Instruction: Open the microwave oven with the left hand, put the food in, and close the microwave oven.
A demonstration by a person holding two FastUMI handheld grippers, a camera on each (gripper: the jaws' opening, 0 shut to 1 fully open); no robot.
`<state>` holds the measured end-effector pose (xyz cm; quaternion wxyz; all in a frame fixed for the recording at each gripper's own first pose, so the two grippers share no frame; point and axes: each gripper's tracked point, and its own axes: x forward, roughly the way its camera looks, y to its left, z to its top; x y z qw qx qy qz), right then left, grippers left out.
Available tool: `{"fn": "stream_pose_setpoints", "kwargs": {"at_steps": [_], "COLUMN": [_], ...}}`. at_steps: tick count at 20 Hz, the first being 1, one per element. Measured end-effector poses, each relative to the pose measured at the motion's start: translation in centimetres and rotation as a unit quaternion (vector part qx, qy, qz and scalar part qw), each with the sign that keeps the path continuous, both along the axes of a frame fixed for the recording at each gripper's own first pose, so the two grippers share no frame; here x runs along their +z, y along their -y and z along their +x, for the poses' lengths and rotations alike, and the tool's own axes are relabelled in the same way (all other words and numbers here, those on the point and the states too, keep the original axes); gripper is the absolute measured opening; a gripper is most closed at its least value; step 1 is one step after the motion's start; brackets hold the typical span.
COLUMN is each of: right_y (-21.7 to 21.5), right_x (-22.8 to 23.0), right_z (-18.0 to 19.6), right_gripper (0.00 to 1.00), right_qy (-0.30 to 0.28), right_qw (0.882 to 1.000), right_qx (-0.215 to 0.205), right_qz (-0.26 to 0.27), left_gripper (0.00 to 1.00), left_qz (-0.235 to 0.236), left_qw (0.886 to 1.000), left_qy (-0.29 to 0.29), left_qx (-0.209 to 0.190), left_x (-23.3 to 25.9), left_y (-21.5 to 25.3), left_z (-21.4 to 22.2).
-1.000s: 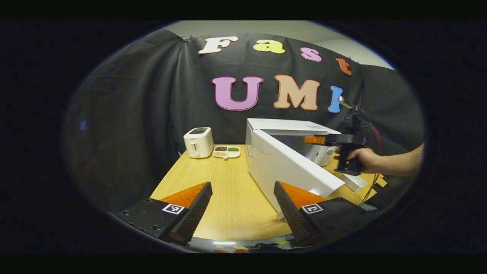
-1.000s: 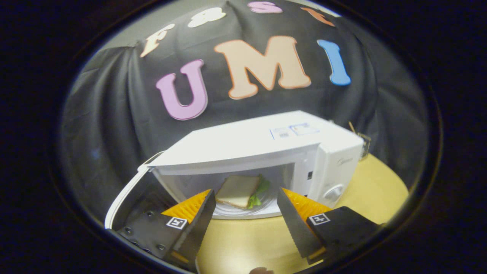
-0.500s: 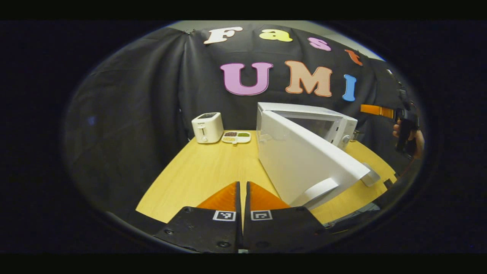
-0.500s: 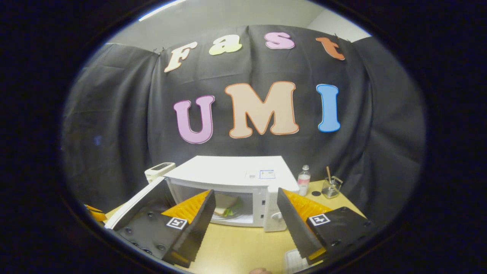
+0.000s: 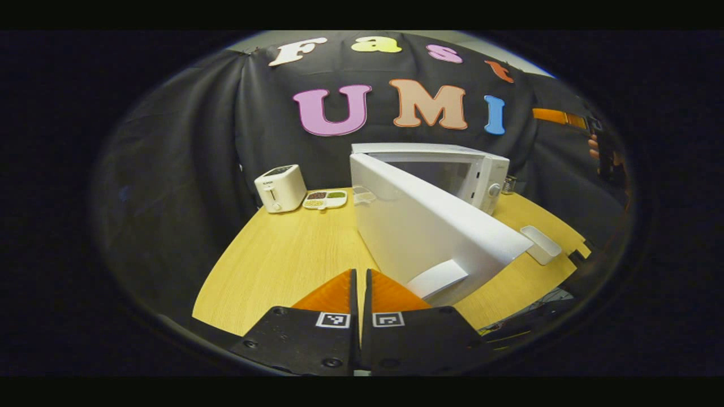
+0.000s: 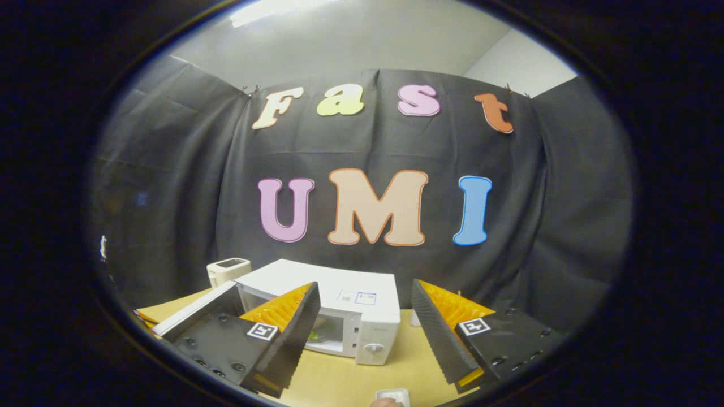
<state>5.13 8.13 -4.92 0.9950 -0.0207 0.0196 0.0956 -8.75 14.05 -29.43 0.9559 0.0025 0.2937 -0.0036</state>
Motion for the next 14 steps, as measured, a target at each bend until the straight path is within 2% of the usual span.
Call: {"fn": "stream_pose_setpoints", "kwargs": {"at_steps": [1, 6, 11, 12, 13, 14], "right_y": [0.6, 2.3, 3.0, 3.1, 3.2, 3.2], "right_x": [0.1, 0.2, 0.5, 0.7, 0.9, 0.9], "right_z": [-0.1, -0.5, -1.0, -1.1, -1.2, -1.2], "right_gripper": [0.91, 0.92, 0.92, 0.99, 0.92, 0.92], "right_qy": [0.001, 0.001, 0.008, 0.011, 0.012, 0.014], "right_qw": [1.000, 1.000, 1.000, 1.000, 1.000, 1.000], "right_qx": [-0.001, -0.007, 0.004, 0.007, 0.009, 0.011], "right_qz": [-0.002, 0.003, 0.008, 0.007, 0.008, 0.009], "left_gripper": [0.00, 0.00, 0.02, 0.02, 0.00, 0.00], "left_qz": [-0.001, 0.001, 0.005, 0.006, 0.007, 0.007], "left_qw": [1.000, 1.000, 0.999, 0.999, 0.999, 0.999], "left_qy": [0.000, -0.003, 0.000, 0.001, 0.001, 0.003], "left_qx": [-0.002, -0.016, -0.036, -0.039, -0.042, -0.046], "left_x": [-0.2, -0.3, -0.1, 0.0, -0.2, -0.1], "left_y": [0.2, 2.8, 5.8, 6.4, 7.1, 7.7], "left_z": [0.3, 1.3, 2.2, 2.6, 2.8, 3.2]}}
